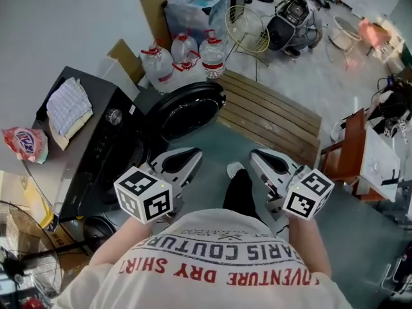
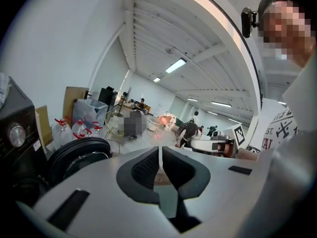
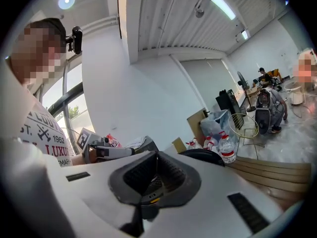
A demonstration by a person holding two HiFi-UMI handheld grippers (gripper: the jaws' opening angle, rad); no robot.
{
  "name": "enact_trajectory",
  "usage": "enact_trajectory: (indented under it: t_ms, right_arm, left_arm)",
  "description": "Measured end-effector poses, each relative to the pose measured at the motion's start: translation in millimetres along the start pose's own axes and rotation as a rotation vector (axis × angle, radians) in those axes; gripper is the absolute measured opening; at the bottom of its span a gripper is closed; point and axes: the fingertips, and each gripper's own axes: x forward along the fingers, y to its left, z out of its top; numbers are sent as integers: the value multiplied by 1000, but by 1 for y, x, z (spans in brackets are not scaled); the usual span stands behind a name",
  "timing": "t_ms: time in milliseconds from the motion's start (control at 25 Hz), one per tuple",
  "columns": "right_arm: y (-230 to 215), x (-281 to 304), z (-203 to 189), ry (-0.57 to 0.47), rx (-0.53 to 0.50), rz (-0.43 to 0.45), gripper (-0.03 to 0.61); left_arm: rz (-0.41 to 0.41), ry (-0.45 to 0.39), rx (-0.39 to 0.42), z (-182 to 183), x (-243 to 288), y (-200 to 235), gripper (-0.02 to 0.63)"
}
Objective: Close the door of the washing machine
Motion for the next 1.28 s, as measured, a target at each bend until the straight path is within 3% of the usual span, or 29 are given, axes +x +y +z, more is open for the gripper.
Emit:
enact_trajectory:
  t_ms: [440,560,720,960,1280]
  right_arm:
    - [-142,111,37,262,-4,170,29]
    - [-183,143,42,318,-26,167,81]
    - [-225,182,36,437,-138,186,147]
    - [-256,241,17,574,-333,282,187]
    - [-300,306,-44,775,-594,360,224]
  left_arm:
    - [209,-44,-151,61,87,101,44]
    - [262,-43,-199,71,104,126,44]
    - [312,-38,-252,73,121,150,44]
    - [418,-62,-333,73,121,175,44]
    - [545,-97,-405,61,96,205,44]
